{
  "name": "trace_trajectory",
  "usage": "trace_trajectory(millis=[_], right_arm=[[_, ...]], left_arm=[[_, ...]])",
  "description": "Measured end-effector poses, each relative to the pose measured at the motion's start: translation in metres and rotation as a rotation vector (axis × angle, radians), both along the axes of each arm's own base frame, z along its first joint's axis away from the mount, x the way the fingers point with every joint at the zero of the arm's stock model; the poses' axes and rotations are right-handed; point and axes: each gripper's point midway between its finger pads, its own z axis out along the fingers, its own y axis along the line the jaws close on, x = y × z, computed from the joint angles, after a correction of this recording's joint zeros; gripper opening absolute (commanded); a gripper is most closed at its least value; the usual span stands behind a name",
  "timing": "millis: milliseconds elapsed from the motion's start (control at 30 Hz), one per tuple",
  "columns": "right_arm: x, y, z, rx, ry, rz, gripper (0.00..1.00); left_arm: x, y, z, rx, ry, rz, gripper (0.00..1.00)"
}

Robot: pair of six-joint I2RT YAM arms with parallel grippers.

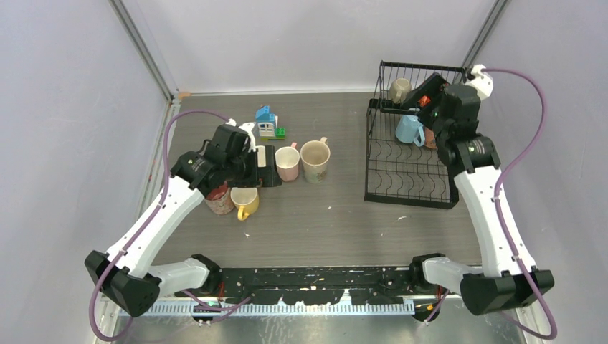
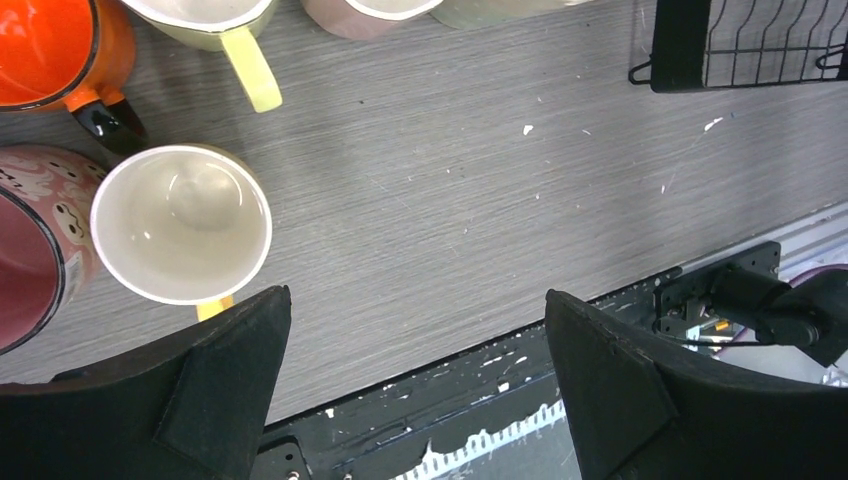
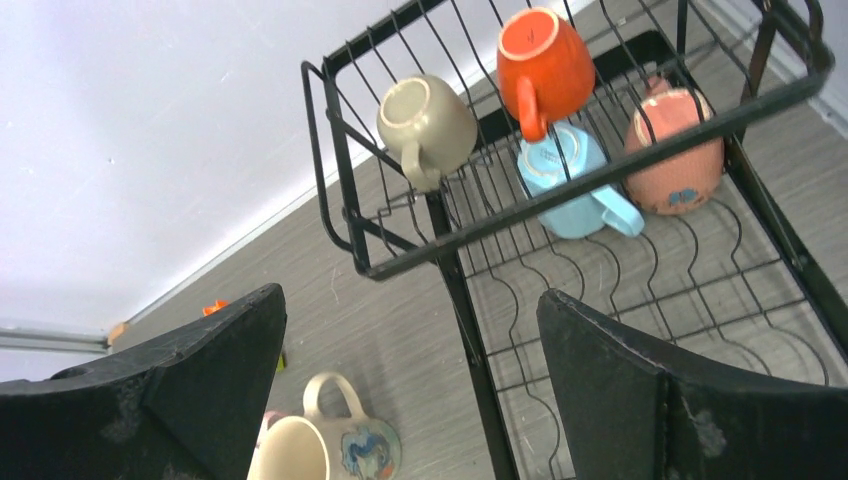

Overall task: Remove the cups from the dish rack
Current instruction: Unload the cup from the dish rack.

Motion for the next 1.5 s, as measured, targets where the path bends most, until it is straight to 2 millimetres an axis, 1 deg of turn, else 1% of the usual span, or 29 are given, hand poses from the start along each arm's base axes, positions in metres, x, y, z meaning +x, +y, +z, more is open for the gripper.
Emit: trace_trajectory(millis=[100,167,267,367,500,567,600,667,733,967,1100,1233,1500], right_arm=[[0.015,-0.001,0.010,-0.028,0.013,0.006,1.00],[0.026,-0.003,0.013,-0.051,0.033,0.011,1.00],[0.041,-0.005,0.011,-0.078,0.073,0.022,1.00],[0.061,-0.006,0.006,-0.102,0.119,0.041,0.98],[0.092,-0.004,-0.006,-0.134,0.179,0.070,0.92],[0.103,-0.002,-0.011,-0.150,0.205,0.083,0.90],[0.110,-0.002,-0.021,-0.154,0.228,0.087,0.88],[0.119,-0.002,-0.031,-0.173,0.271,0.096,0.86],[0.130,-0.001,-0.037,-0.188,0.290,0.102,0.82],[0.152,-0.004,-0.046,-0.233,0.332,0.104,0.79],[0.156,-0.005,-0.052,-0.252,0.357,0.109,0.82],[0.158,-0.006,-0.062,-0.269,0.389,0.120,0.85],[0.171,-0.005,-0.077,-0.290,0.429,0.143,0.82]], left_arm=[[-0.002,-0.002,0.002,-0.014,0.003,-0.011,1.00],[-0.004,-0.004,0.003,-0.026,0.004,-0.020,1.00],[-0.006,-0.006,0.006,-0.044,0.004,-0.031,1.00],[-0.008,-0.008,0.007,-0.054,0.006,-0.038,1.00],[-0.009,-0.009,0.008,-0.059,0.009,-0.043,1.00],[-0.009,-0.009,0.009,-0.060,0.008,-0.043,1.00],[-0.009,-0.009,0.010,-0.061,0.006,-0.044,1.00],[-0.008,-0.009,0.012,-0.064,0.001,-0.044,1.00],[-0.008,-0.010,0.014,-0.066,-0.003,-0.044,1.00],[-0.009,-0.009,0.014,-0.065,-0.001,-0.044,1.00],[-0.009,-0.009,0.014,-0.065,-0.001,-0.044,1.00],[-0.009,-0.010,0.014,-0.066,-0.001,-0.045,1.00],[-0.008,-0.011,0.017,-0.073,-0.001,-0.050,1.00]])
